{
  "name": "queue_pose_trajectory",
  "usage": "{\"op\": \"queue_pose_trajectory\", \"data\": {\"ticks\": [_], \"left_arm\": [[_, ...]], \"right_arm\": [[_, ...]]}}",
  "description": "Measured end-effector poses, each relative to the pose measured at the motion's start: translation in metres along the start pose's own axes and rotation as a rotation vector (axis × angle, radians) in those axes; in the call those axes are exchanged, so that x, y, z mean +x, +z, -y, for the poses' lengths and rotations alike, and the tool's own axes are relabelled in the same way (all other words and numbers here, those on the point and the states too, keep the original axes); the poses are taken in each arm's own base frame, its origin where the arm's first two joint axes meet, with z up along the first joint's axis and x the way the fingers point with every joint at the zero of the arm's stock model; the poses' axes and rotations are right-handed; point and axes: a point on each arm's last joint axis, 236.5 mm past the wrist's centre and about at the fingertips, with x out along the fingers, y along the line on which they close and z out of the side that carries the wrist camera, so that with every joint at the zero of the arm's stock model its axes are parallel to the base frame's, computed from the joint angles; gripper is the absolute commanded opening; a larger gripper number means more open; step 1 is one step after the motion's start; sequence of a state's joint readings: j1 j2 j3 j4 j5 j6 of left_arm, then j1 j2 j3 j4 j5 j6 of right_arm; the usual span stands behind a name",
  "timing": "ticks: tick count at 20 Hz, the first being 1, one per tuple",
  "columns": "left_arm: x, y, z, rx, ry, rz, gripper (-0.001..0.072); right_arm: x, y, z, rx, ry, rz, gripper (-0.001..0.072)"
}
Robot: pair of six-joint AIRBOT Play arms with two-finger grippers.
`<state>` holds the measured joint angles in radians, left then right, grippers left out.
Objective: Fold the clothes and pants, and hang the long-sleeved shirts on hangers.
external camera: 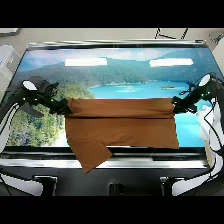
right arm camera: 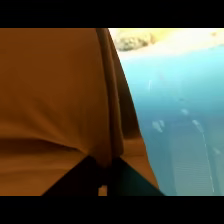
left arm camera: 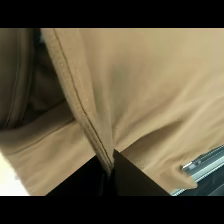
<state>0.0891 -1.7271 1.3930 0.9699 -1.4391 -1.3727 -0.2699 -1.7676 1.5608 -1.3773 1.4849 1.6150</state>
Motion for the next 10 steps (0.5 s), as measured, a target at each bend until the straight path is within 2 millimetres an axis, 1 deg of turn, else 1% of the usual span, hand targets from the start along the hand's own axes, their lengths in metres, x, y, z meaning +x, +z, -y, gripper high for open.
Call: {"op": "queue_pose_trajectory", "data": {"ticks": [2, 3, 4, 5, 6, 7, 8, 9, 10], "left_arm": [[0.004, -0.005, -0.006, -0.017, 0.018, -0.025, 0.0024], [0.005, -0.006, -0.008, -0.019, 0.023, -0.030, 0.0041], [0.006, -0.006, -0.010, -0.021, 0.028, -0.035, 0.0197], [0.006, -0.007, -0.012, -0.024, 0.036, -0.038, 0.0385], [0.004, -0.007, -0.013, -0.031, 0.037, -0.038, 0.0455], [0.000, -0.007, -0.014, -0.033, 0.035, -0.038, 0.0455], [-0.006, -0.008, -0.014, -0.041, 0.030, -0.042, 0.0455], [-0.014, -0.009, -0.016, -0.047, 0.030, -0.038, 0.0455], [-0.023, -0.012, -0.018, -0.055, 0.033, -0.035, 0.0455]], "right_arm": [[0.004, -0.002, 0.001, 0.001, -0.001, -0.011, 0.0048], [0.005, -0.002, 0.001, -0.001, -0.001, -0.016, 0.0132], [0.006, -0.003, 0.001, 0.000, 0.000, -0.019, 0.0287], [0.006, -0.004, 0.002, 0.003, -0.001, -0.022, 0.0384], [0.004, -0.004, 0.003, 0.010, 0.003, -0.023, 0.0444], [0.000, -0.005, 0.004, 0.024, 0.010, -0.024, 0.0509], [-0.008, -0.007, 0.008, 0.038, 0.019, -0.023, 0.0528], [-0.015, -0.010, 0.015, 0.060, 0.023, -0.027, 0.0547], [-0.024, -0.016, 0.026, 0.089, 0.027, -0.038, 0.0547]]}}
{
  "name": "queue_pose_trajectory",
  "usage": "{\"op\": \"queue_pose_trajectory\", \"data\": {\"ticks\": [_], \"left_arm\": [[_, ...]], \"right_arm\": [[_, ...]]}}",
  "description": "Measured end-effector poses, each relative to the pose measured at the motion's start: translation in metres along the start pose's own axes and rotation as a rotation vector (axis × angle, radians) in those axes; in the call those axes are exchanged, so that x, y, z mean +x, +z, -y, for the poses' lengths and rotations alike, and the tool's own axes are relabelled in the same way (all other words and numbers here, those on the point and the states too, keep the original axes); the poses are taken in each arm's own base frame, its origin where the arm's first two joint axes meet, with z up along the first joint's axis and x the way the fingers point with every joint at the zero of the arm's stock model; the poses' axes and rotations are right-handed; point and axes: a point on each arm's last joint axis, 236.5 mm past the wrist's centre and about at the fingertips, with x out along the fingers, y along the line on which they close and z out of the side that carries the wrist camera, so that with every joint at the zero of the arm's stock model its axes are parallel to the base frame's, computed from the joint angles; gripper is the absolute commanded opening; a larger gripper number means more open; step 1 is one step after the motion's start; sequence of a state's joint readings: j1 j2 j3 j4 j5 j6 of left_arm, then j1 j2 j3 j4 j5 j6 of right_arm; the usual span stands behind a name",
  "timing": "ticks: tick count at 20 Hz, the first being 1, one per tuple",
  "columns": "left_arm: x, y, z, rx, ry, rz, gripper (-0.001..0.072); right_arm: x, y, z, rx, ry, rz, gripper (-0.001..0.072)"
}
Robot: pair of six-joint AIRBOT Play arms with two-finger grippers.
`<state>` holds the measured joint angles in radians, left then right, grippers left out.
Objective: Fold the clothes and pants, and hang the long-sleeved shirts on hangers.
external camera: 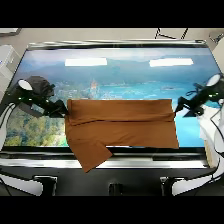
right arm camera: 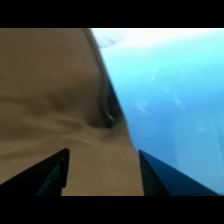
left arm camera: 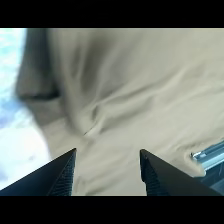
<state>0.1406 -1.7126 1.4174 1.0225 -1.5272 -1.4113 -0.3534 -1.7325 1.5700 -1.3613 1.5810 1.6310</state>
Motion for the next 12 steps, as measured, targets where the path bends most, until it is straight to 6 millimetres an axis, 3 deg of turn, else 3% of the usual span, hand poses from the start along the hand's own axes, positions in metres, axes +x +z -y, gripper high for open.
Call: {"op": "queue_pose_trajectory", "data": {"ticks": [3, 5, 9, 12], "left_arm": [[-0.016, -0.024, -0.010, -0.013, 0.023, -0.010, 0.0454], [-0.009, -0.058, -0.019, -0.019, 0.035, -0.050, 0.0454], [0.031, -0.132, -0.026, -0.040, 0.002, -0.078, 0.0452], [0.059, -0.163, -0.021, -0.069, -0.060, -0.059, 0.0450]], "right_arm": [[-0.019, -0.024, 0.033, 0.083, 0.008, -0.037, 0.0550], [-0.021, -0.047, 0.053, 0.125, -0.001, -0.058, 0.0551], [-0.010, -0.084, 0.073, 0.162, -0.005, -0.084, 0.0550], [-0.004, -0.096, 0.074, 0.168, 0.005, -0.090, 0.0550]]}}
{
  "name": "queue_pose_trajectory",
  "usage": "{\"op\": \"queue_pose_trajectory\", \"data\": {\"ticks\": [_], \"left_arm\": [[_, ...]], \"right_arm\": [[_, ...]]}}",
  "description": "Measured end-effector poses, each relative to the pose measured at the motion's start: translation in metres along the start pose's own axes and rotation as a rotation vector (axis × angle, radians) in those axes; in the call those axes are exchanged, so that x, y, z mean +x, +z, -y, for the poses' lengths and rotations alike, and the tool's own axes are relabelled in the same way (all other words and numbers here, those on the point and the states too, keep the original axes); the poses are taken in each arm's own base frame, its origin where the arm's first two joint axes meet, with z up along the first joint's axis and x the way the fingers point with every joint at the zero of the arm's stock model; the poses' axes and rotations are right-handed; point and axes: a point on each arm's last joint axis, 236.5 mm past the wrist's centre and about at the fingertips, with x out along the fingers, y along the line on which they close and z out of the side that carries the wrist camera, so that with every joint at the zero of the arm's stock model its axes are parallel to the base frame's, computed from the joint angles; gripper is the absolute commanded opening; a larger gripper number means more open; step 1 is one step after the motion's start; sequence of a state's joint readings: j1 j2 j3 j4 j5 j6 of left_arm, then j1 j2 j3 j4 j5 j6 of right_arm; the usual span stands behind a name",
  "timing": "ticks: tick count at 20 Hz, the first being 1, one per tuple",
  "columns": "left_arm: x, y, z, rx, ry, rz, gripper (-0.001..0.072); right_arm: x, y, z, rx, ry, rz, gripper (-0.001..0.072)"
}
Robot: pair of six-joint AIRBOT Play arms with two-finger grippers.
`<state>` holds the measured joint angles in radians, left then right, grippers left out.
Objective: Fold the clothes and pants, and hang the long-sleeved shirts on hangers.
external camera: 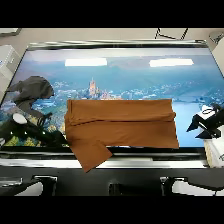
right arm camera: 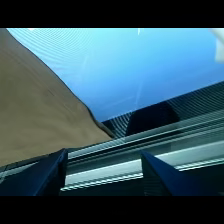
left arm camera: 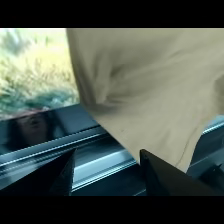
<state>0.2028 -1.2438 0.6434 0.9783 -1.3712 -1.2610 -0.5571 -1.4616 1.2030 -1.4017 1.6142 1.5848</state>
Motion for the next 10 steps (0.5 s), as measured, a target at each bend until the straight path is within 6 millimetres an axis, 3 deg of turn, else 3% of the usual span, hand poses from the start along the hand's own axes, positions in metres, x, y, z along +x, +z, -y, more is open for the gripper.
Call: {"op": "queue_pose_trajectory", "data": {"ticks": [6, 9, 10], "left_arm": [[0.040, -0.017, 0.011, -0.051, -0.062, 0.033, 0.0447], [0.052, -0.015, 0.018, -0.071, -0.063, 0.052, 0.0288], [0.055, -0.014, 0.018, -0.072, -0.054, 0.060, 0.0096]], "right_arm": [[0.003, -0.007, -0.002, -0.005, 0.020, -0.010, 0.0550], [0.004, -0.007, -0.003, -0.008, 0.022, -0.009, 0.0550], [0.004, -0.007, -0.003, -0.007, 0.022, -0.009, 0.0550]]}}
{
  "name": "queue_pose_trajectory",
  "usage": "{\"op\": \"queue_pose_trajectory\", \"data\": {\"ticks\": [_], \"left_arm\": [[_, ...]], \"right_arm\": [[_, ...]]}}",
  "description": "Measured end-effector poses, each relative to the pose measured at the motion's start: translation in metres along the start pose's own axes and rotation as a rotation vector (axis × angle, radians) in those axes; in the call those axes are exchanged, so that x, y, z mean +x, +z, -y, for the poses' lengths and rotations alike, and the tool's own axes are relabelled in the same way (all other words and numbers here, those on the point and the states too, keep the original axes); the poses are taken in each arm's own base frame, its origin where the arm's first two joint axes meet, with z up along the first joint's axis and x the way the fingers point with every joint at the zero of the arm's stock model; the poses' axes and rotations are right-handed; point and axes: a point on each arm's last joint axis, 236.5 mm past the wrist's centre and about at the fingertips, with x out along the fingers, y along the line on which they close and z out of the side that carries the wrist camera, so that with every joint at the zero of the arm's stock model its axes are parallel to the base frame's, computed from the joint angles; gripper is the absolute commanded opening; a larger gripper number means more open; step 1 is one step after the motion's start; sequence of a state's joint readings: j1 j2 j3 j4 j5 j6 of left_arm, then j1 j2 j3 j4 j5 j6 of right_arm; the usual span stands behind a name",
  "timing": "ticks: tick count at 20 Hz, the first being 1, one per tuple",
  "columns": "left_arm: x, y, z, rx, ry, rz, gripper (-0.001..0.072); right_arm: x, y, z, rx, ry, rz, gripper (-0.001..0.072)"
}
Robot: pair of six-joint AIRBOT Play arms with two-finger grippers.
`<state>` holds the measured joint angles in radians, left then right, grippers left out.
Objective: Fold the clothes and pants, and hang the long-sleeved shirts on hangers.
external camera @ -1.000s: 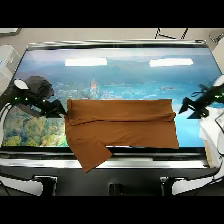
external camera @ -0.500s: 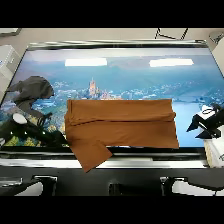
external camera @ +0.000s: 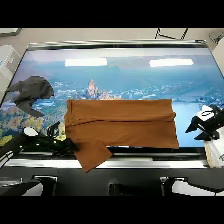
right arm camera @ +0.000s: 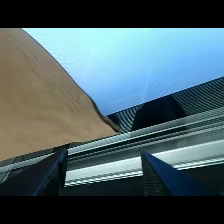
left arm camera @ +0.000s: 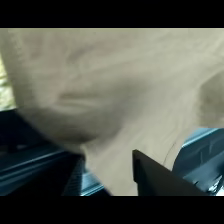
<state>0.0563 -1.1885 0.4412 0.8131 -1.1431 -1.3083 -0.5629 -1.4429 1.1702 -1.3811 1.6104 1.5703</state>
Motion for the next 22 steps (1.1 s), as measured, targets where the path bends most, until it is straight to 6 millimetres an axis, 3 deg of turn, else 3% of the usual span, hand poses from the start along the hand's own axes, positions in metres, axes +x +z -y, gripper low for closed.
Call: {"op": "queue_pose_trajectory", "data": {"ticks": [1, 4, 9, 13, 17, 18, 19, 22], "left_arm": [[0.003, 0.002, -0.002, 0.004, 0.015, 0.009, 0.0024], [0.006, -0.001, 0.001, 0.017, 0.018, 0.003, 0.0023], [0.003, 0.001, -0.002, 0.059, 0.051, 0.005, 0.0023], [-0.003, 0.009, -0.001, 0.087, 0.065, 0.028, 0.0023], [-0.007, 0.012, 0.003, 0.100, 0.064, 0.039, 0.0023], [-0.007, 0.012, 0.003, 0.101, 0.064, 0.042, 0.0023], [-0.008, 0.013, 0.003, 0.101, 0.063, 0.043, 0.0023], [-0.016, 0.021, 0.004, 0.103, 0.065, 0.075, 0.0023]], "right_arm": [[0.000, 0.001, 0.000, 0.000, 0.000, 0.004, 0.0550], [0.006, -0.002, 0.004, -0.005, -0.012, -0.009, 0.0559], [0.050, -0.024, 0.006, -0.037, 0.019, -0.095, 0.0569], [0.075, -0.025, -0.006, -0.065, 0.091, -0.093, 0.0548], [0.085, -0.030, -0.017, -0.060, 0.149, -0.115, 0.0370], [0.087, -0.032, -0.019, -0.059, 0.160, -0.124, 0.0258], [0.090, -0.034, -0.020, -0.057, 0.168, -0.131, 0.0057], [0.091, -0.038, -0.020, -0.080, 0.171, -0.142, 0.0044]]}}
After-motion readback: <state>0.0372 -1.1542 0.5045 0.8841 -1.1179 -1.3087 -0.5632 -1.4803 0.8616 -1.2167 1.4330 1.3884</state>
